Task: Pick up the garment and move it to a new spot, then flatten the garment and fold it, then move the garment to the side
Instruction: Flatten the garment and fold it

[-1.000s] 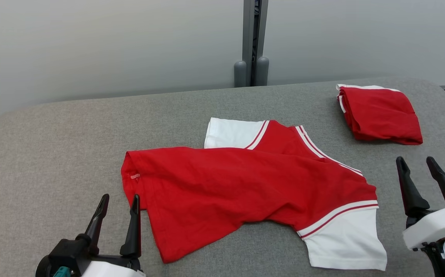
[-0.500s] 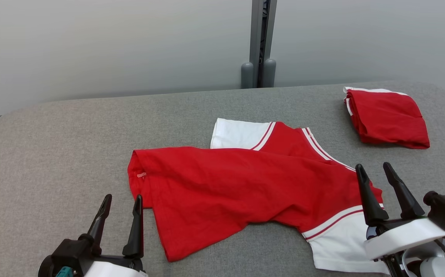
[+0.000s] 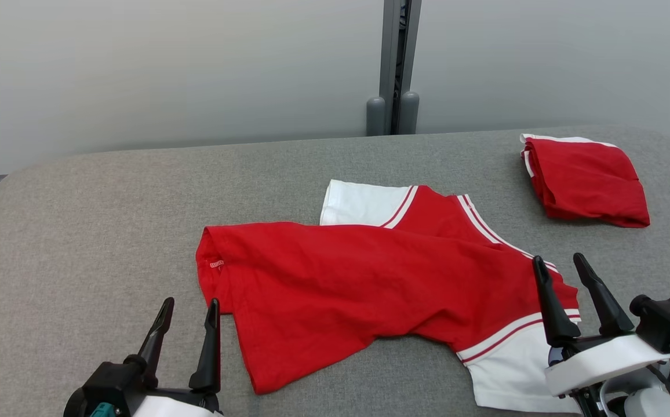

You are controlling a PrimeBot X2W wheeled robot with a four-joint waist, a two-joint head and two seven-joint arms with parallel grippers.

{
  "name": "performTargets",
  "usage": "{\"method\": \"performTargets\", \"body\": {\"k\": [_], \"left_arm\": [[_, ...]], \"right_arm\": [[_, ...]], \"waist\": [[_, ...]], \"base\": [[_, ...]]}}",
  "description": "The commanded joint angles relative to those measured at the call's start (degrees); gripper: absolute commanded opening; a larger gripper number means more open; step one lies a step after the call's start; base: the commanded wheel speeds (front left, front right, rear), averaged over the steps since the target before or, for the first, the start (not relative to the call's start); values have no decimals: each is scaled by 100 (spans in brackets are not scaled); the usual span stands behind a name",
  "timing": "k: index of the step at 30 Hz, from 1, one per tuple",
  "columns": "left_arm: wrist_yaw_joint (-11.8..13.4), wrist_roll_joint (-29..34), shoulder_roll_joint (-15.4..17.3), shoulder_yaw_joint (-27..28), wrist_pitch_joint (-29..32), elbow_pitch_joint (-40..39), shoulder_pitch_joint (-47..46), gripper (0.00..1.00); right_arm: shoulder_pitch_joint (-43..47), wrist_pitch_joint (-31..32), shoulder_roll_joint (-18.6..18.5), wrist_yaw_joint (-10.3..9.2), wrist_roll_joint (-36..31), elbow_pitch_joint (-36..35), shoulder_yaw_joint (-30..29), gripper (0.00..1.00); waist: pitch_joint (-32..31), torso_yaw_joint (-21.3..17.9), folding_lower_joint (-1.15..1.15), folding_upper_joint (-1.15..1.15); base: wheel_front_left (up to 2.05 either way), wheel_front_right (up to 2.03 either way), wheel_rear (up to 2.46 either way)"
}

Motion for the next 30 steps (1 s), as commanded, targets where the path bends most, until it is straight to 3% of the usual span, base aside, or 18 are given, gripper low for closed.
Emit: {"method": "performTargets", "body": {"k": [1, 10, 25, 30], "left_arm": [[14, -42, 43, 2, 17, 25, -5, 100], [-38, -238, 21, -55, 285, 101, 13, 100], [-440, -891, 21, -643, 2428, 998, 42, 100], [-430, -893, -13, -747, 2616, 1228, -165, 100]], "right_arm": [[-31, -44, -39, 0, -29, 27, -5, 100], [-86, -64, -32, 0, -69, 114, 36, 100], [-144, -88, -61, 0, -64, 168, 103, 100], [-176, -82, -67, 0, -63, 173, 132, 100]], "waist": [[-9, -1, 0, 0], [-21, -16, 0, 0], [39, -61, 0, 0], [98, -103, 0, 0]], "base": [[0, 0, 0], [0, 0, 0], [0, 0, 0], [0, 0, 0]]}}
